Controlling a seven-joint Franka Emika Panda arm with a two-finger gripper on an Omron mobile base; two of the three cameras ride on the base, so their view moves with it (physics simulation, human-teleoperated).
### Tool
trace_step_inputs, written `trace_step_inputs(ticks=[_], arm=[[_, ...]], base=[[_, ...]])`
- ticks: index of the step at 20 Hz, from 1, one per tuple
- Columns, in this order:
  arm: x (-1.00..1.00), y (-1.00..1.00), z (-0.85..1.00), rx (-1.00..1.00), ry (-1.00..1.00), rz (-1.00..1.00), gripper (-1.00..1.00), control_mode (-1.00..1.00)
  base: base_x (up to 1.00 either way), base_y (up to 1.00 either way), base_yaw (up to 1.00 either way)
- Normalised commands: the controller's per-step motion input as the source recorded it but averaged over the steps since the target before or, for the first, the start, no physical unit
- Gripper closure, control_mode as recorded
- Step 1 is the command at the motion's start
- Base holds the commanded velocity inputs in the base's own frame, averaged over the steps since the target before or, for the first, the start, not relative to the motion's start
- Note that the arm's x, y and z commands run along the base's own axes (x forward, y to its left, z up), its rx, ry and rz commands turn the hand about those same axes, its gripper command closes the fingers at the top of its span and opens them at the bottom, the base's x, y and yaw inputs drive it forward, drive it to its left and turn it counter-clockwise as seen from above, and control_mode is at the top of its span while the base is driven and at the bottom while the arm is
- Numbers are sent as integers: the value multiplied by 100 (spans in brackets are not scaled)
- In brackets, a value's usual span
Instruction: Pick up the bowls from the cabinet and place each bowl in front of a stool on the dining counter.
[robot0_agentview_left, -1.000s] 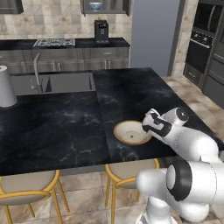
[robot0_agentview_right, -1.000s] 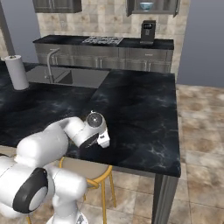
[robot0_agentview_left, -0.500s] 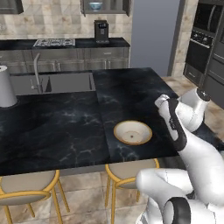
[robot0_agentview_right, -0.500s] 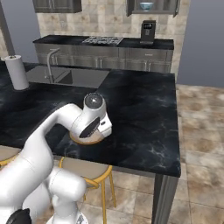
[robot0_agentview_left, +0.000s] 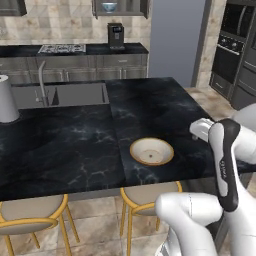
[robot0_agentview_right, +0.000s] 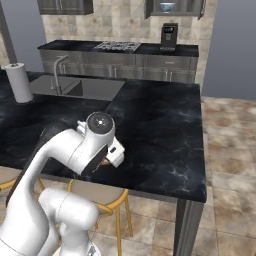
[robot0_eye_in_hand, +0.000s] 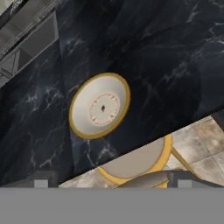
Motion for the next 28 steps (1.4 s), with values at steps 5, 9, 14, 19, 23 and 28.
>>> trace_step_inputs(ticks=[5,9,14,19,23,28], arm=[[-78,7,43,-12,11,17,-100,-100],[-77,9,39,-18,9,4,-100,-100],[-39,0,17,-7,1,0,-100,100],[0,0,0,0,0,0,-100,100],[0,0,0,0,0,0,-100,100],[0,0,0,0,0,0,-100,100]], base=[[0,0,0],[0,0,0],[-19,-1,0],[-39,-55,0],[-21,-100,-2],[-2,-100,0]])
